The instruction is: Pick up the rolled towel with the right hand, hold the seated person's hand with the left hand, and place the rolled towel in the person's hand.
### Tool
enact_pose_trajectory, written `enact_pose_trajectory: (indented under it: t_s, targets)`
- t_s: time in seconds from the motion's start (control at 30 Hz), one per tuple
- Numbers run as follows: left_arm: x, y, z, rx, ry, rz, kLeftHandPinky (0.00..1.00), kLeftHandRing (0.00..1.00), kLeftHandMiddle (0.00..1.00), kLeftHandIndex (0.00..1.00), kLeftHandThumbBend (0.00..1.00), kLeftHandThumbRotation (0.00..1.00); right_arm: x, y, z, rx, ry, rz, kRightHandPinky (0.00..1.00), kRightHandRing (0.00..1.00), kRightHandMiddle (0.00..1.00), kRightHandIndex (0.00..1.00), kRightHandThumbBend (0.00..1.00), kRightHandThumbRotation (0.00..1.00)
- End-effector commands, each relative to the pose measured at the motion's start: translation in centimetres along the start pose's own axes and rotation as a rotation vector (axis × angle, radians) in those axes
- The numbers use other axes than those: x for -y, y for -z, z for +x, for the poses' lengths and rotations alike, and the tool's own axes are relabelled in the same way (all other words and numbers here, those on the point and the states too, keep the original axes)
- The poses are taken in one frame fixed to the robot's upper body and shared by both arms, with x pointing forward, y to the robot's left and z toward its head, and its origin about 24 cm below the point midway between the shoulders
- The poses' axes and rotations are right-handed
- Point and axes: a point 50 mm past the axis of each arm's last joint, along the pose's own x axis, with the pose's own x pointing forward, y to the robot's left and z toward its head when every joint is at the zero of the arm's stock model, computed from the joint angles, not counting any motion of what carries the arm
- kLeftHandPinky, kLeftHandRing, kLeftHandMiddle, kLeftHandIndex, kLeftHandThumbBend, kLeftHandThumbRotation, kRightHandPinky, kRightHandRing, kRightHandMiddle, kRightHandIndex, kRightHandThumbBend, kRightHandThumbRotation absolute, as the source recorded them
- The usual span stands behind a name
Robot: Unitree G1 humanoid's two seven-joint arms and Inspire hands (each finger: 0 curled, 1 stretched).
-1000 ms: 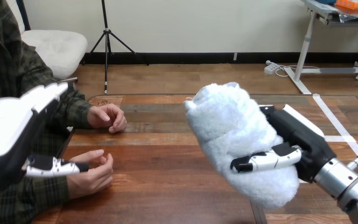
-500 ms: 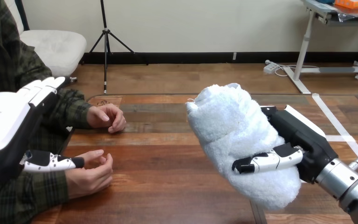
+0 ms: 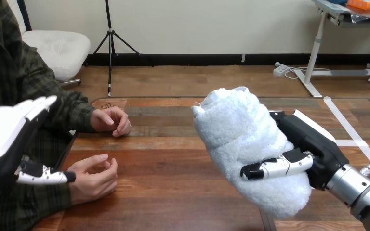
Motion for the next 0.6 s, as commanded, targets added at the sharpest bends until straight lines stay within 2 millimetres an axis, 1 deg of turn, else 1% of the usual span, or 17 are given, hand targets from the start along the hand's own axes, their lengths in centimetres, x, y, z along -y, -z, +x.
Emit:
enact_pose_trajectory:
  t_s: [0.0,0.23,0.33,0.43,0.57]
  targets:
    - [-1.2,0.0,1.6,0.032,-0.024,0.052,0.83,0.9,0.9,0.9,1.0,0.31,1.1,-3.5,0.5,0.13,0.016,-0.076,0.1,0.16,0.22,0.23,0.74,0.0]
    - [-0.3,0.7,2.1,0.037,-0.001,0.066,0.81,0.88,0.87,0.87,1.0,0.3,1.2,-4.0,-0.2,0.143,0.013,-0.074,0.11,0.16,0.22,0.23,0.74,0.0]
    - [0.2,1.2,2.2,0.032,0.015,0.073,0.8,0.87,0.86,0.87,1.0,0.31,1.1,-4.2,-0.5,0.146,0.007,-0.045,0.11,0.16,0.21,0.23,0.74,0.0]
    - [0.6,1.5,2.4,0.027,0.039,0.072,0.8,0.87,0.86,0.87,1.0,0.32,1.1,-4.5,-0.9,0.152,0.003,-0.028,0.1,0.15,0.21,0.23,0.74,0.0]
    - [1.0,1.9,2.6,0.023,0.062,0.071,0.81,0.86,0.86,0.87,1.0,0.31,1.0,-4.9,-1.4,0.167,0.005,-0.033,0.1,0.14,0.2,0.23,0.75,0.0]
